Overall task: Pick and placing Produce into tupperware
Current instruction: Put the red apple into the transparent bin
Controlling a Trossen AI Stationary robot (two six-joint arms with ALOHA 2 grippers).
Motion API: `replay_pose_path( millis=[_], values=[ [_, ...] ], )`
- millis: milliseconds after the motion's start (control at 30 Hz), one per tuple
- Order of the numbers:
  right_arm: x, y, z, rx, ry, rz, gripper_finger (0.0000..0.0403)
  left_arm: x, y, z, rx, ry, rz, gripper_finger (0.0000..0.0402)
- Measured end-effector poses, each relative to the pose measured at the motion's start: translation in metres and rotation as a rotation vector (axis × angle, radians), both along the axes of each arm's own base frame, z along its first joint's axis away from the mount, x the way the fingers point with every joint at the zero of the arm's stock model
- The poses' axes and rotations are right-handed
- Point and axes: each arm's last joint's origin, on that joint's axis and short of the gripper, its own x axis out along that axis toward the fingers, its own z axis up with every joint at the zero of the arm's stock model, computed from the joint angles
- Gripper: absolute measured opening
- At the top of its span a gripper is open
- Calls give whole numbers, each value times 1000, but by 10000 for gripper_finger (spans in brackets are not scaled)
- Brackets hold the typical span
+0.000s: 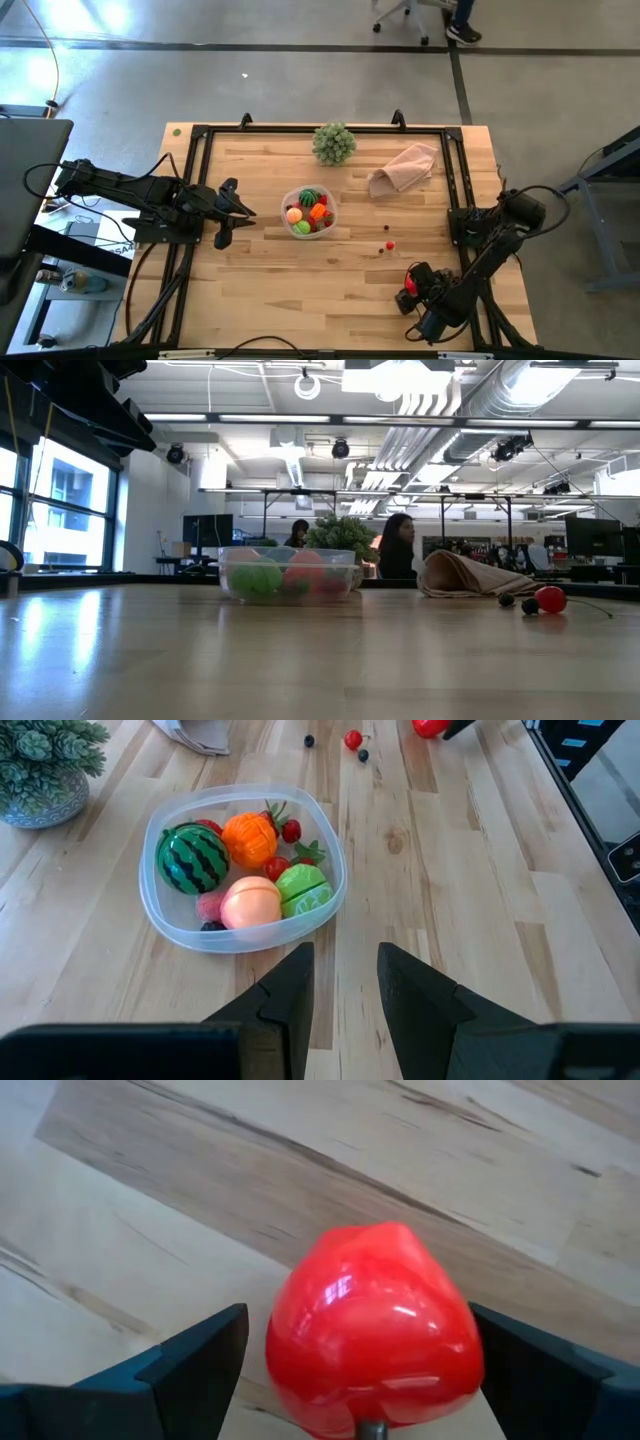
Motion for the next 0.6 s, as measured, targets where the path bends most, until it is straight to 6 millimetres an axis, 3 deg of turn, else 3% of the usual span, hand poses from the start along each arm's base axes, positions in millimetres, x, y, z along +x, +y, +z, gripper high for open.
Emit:
replay_pose_path(
  millis=[600],
  values=[
    [0,0,-1,-4,4,15,301,0,0,0,0,0,0,101]
  ],
)
